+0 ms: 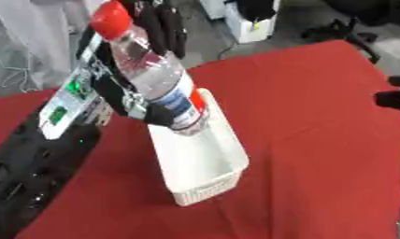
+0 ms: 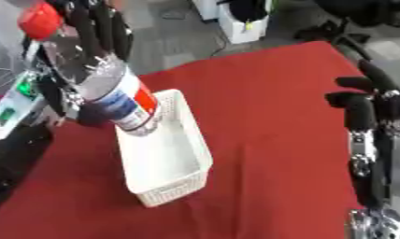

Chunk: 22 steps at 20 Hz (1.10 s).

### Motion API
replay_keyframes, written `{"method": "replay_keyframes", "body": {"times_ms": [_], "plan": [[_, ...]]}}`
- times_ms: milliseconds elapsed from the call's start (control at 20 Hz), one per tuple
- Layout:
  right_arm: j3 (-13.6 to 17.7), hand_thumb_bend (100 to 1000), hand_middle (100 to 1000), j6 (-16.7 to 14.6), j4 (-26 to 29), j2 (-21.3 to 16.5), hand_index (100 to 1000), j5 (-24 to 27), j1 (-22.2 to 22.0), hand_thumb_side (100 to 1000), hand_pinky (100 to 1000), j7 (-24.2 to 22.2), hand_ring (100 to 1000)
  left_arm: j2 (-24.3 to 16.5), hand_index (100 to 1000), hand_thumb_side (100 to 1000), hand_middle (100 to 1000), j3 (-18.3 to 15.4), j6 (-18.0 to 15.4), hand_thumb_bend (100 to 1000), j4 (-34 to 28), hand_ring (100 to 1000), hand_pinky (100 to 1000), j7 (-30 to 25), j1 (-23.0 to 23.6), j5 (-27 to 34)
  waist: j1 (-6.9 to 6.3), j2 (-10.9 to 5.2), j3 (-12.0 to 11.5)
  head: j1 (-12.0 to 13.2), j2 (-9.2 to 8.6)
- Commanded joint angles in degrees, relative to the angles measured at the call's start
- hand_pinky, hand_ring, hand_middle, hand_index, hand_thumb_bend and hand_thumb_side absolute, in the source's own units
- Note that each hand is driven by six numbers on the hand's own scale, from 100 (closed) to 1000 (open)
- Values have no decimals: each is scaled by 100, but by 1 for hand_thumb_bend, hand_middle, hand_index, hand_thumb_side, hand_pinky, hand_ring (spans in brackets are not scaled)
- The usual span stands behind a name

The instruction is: Pick up objects on the table and place them in the box.

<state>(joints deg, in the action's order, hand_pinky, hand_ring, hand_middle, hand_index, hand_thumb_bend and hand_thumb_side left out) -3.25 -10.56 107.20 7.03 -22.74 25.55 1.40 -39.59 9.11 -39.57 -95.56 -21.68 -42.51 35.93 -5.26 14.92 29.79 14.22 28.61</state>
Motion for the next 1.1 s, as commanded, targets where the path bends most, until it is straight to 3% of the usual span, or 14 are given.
{"method": "replay_keyframes", "body": {"times_ms": [50,300,650,850,1100], "plan": [[21,533,673,17,64,-59,889,76,95,824,648,-24,611,-5,130,100,100,-5,-70,711,-12,100,100,-141,-119,-113,21,-66,22,234,-214],[67,538,670,55,49,-94,889,184,108,815,646,-20,608,127,133,100,100,110,-148,732,111,100,100,-434,-32,-341,42,29,97,379,-429],[102,537,670,82,40,-128,891,277,106,811,647,-30,608,121,145,100,100,222,-465,748,153,100,100,-779,44,-493,50,74,99,338,-490],[103,536,670,92,48,-151,891,308,89,810,647,-47,608,-36,151,100,100,281,-918,755,270,100,100,-1047,120,-575,23,66,104,196,-375],[100,532,670,101,75,-177,891,339,78,808,647,-64,608,-250,210,100,100,317,-1224,749,426,100,100,-1412,144,-426,-35,69,126,-155,-46]]}}
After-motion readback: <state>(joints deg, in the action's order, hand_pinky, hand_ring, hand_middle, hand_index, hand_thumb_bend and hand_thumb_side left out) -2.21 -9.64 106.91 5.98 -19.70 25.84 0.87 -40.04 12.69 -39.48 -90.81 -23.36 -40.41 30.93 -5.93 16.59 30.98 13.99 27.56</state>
